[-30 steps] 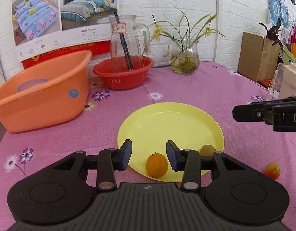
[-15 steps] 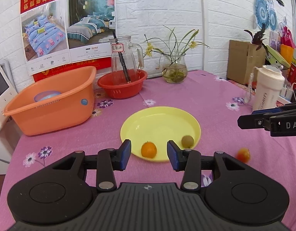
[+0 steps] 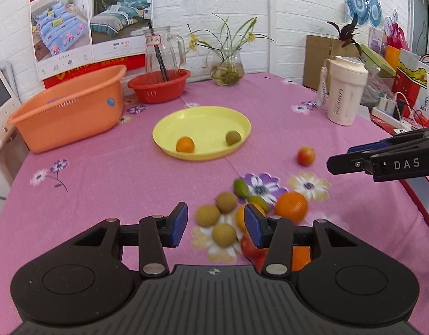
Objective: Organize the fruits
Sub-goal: 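Close the left tool on a red apple while the right tool grasps another apple, then carry the apple in the left tool while the right tool carries its apple over the plate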
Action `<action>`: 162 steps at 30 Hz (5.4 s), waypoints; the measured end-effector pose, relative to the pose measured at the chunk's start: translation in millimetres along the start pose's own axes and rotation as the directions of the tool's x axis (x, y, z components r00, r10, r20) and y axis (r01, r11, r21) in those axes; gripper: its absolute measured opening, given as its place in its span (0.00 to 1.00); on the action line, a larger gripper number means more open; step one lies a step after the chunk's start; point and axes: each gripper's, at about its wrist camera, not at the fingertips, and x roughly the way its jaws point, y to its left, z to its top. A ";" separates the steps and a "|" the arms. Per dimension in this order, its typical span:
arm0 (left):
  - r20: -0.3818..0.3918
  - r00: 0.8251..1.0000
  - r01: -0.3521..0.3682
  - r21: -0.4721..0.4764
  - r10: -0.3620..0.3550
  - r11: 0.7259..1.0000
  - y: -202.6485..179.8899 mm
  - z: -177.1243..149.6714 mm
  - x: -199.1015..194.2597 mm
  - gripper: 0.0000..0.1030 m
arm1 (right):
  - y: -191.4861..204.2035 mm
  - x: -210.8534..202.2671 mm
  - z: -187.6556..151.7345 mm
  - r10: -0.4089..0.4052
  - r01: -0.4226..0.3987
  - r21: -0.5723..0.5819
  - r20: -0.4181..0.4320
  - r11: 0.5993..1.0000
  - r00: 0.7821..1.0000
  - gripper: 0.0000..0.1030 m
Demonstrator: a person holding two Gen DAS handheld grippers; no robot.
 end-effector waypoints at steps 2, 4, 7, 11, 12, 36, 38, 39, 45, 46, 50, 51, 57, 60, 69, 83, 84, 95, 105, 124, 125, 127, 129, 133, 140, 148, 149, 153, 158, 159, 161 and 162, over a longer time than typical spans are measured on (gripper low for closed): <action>-0.006 1.000 0.017 -0.008 -0.017 1.000 -2.0 -7.7 -3.4 0.43 | 4.3 -4.9 -7.7 0.014 -0.014 -0.029 -0.001 0.999 1.000 0.78; -0.016 0.999 0.033 -0.005 -0.033 0.999 -4.7 -16.0 -6.6 0.43 | 10.1 -8.8 -16.0 0.027 -0.027 -0.068 -0.005 0.997 1.000 0.78; -0.033 0.998 0.059 0.015 -0.058 0.998 -10.2 -26.0 -10.0 0.43 | 17.0 -11.3 -28.9 0.047 -0.049 -0.115 -0.025 0.992 0.999 0.78; -0.048 0.995 0.090 0.059 -0.087 0.994 -20.7 -35.1 -12.7 0.43 | 21.3 -11.9 -44.1 0.069 -0.077 -0.143 -0.059 0.987 0.996 0.78; -0.052 0.994 0.096 0.067 -0.093 0.993 -23.5 -37.0 -12.7 0.43 | 21.5 -11.7 -46.7 0.074 -0.083 -0.141 -0.067 0.987 0.995 0.78; -0.096 0.995 0.040 0.071 -0.033 0.997 -32.4 -41.2 10.6 0.43 | 39.2 3.2 -68.4 0.061 -0.088 -0.203 -0.134 0.975 0.989 0.78; -0.096 0.995 0.036 0.073 -0.029 0.997 -32.3 -40.8 12.5 0.43 | 38.5 4.6 -69.5 0.058 -0.084 -0.193 -0.136 0.978 0.989 0.78; -0.099 0.995 0.036 0.069 -0.029 0.997 -31.8 -40.7 14.3 0.43 | 38.2 5.6 -69.9 0.055 -0.081 -0.190 -0.137 0.979 0.989 0.78; -0.115 0.993 0.032 0.048 -0.027 0.998 -30.6 -41.3 22.7 0.43 | 38.8 7.6 -68.6 0.044 -0.069 -0.194 -0.128 0.979 0.991 0.78; -0.118 0.993 0.032 0.046 -0.027 0.998 -30.8 -41.5 23.7 0.43 | 39.6 7.8 -68.5 0.042 -0.066 -0.199 -0.124 0.978 0.991 0.78; -0.113 0.993 0.025 0.048 -0.019 0.999 -31.6 -42.0 24.6 0.43 | 41.6 9.9 -68.9 0.040 -0.065 -0.214 -0.123 0.975 0.992 0.77; -0.112 0.994 0.024 0.048 -0.019 0.999 -31.5 -41.9 25.1 0.43 | 41.8 10.4 -69.0 0.041 -0.068 -0.216 -0.124 0.974 0.991 0.77; -0.110 0.994 0.022 0.043 -0.017 0.999 -31.2 -41.2 27.0 0.43 | 42.6 11.1 -69.7 0.046 -0.072 -0.225 -0.117 0.972 0.992 0.77; -0.105 0.994 0.026 0.044 -0.021 0.999 -31.2 -41.5 27.6 0.41 | 42.7 11.2 -69.8 0.046 -0.072 -0.232 -0.115 0.970 0.992 0.77; -0.095 0.995 0.043 0.073 -0.036 0.996 -36.0 -40.9 25.6 0.28 | 39.5 9.2 -68.5 0.045 -0.070 -0.221 -0.116 0.973 0.992 0.77; -0.079 0.996 0.034 0.049 -0.030 0.998 -29.3 -38.8 16.5 0.27 | 24.8 1.7 -59.1 0.032 -0.043 -0.150 -0.076 0.988 0.997 0.77; -0.075 0.997 0.032 0.046 -0.029 0.998 -28.6 -38.1 14.9 0.27 | 24.1 1.2 -58.1 0.031 -0.042 -0.149 -0.073 0.988 0.997 0.77; -0.042 0.999 0.023 0.024 -0.022 0.999 -18.2 -29.6 2.4 0.27 | 13.4 -1.7 -44.5 0.019 -0.023 -0.106 -0.034 0.994 0.999 0.77; -0.019 1.000 0.013 0.017 -0.013 1.000 -13.3 -19.3 0.6 0.27 | 9.0 1.1 -32.6 0.018 -0.019 -0.092 -0.011 0.996 1.000 0.77; -0.027 0.999 -0.020 -0.009 0.020 1.000 -3.3 -1.8 18.0 0.27 | 3.2 17.9 -17.7 0.048 -0.049 -0.067 -0.014 0.997 0.999 0.77; -0.024 0.999 -0.022 -0.008 0.022 1.000 -3.0 0.0 18.9 0.27 | 1.9 19.2 -16.1 0.049 -0.050 -0.064 -0.015 0.997 0.999 0.77; -0.018 1.000 -0.026 -0.005 0.026 1.000 -2.3 4.5 21.1 0.27 | -0.1 21.2 -12.5 0.049 -0.049 -0.058 -0.014 0.997 0.999 0.77; -0.013 1.000 -0.028 -0.001 0.028 1.000 -1.9 9.3 23.4 0.27 | -1.6 22.4 -8.4 0.048 -0.048 -0.056 -0.007 0.997 0.999 0.77; -0.008 0.999 -0.037 0.017 0.037 0.999 -3.1 18.0 27.9 0.27 | -5.7 25.3 -0.6 0.055 -0.054 -0.048 0.004 0.997 0.999 0.77; 0.009 0.999 -0.049 -0.014 0.049 0.999 1.4 30.2 32.0 0.27 | -8.6 35.1 13.0 0.067 -0.067 -0.046 0.008 0.997 0.998 0.77; 0.018 0.998 -0.066 -0.018 0.067 0.998 4.4 35.9 32.3 0.27 | -6.3 47.2 30.8 0.076 -0.074 -0.070 0.028 0.995 0.997 0.77; 0.018 0.998 -0.067 -0.017 0.068 0.998 4.7 36.3 33.3 0.27 | -6.9 48.2 32.4 0.075 -0.072 -0.070 0.029 0.995 0.997 0.77; 0.015 0.998 -0.064 -0.024 0.064 0.998 7.2 38.2 38.4 0.27 | -9.1 52.4 36.7 0.067 -0.065 -0.068 0.028 0.996 0.997 0.77; 0.015 0.998 -0.063 -0.027 0.063 0.998 8.7 42.6 44.7 0.27 | -14.3 57.8 41.5 0.056 -0.054 -0.056 0.025 0.997 0.998 0.77; 0.015 0.998 -0.063 -0.025 0.063 0.998 8.7 43.8 46.0 0.27 | -15.2 58.9 42.8 0.054 -0.053 -0.054 0.025 0.997 0.998 0.77; 0.017 0.998 -0.062 -0.019 0.062 0.998 8.9 46.8 48.4 0.27 | -16.6 61.6 45.8 0.052 -0.050 -0.053 0.024 0.997 0.998 0.77; 0.019 0.998 -0.062 -0.017 0.063 0.998 9.3 48.5 49.5 0.27 | -17.0 63.3 47.3 0.052 -0.050 -0.054 0.024 0.997 0.998 0.77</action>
